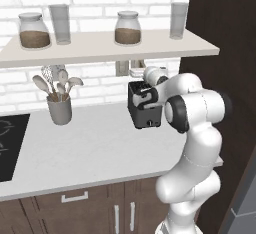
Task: Start the toaster. Once the lever pops up, take the bread to the plate on the dining counter.
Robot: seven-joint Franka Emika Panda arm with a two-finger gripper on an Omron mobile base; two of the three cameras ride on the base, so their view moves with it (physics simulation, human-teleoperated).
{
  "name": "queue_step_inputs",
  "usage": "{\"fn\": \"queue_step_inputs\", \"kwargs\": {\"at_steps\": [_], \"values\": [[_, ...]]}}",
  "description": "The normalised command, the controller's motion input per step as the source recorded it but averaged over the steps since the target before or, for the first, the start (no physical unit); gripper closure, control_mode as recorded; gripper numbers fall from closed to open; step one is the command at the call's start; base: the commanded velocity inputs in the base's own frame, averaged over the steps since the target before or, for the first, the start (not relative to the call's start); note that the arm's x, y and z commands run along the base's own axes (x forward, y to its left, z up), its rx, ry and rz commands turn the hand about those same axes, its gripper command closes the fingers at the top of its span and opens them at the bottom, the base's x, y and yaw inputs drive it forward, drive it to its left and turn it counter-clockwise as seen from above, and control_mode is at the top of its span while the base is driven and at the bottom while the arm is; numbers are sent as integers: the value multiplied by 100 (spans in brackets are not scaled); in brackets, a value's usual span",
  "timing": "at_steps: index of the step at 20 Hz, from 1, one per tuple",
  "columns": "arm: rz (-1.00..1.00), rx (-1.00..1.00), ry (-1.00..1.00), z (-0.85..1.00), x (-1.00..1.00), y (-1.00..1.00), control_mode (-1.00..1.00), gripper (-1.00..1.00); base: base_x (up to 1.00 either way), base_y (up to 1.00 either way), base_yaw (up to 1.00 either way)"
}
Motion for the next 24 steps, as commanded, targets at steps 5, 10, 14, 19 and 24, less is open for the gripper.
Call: {"fn": "queue_step_inputs", "kwargs": {"at_steps": [5, 10, 14, 19, 24], "values": [[11, 13, 0, 41, -31, -30, -100, 100, 0, 0, 0], [11, 8, 1, 9, -83, -21, -100, 100, 0, 0, 0], [3, 9, 0, 43, -100, -16, -100, 100, 0, 0, 0], [0, 4, 0, 67, -100, -13, -100, 100, 0, 0, 0], [0, 0, 20, 35, -100, 0, -100, 100, 0, 0, 0]]}}
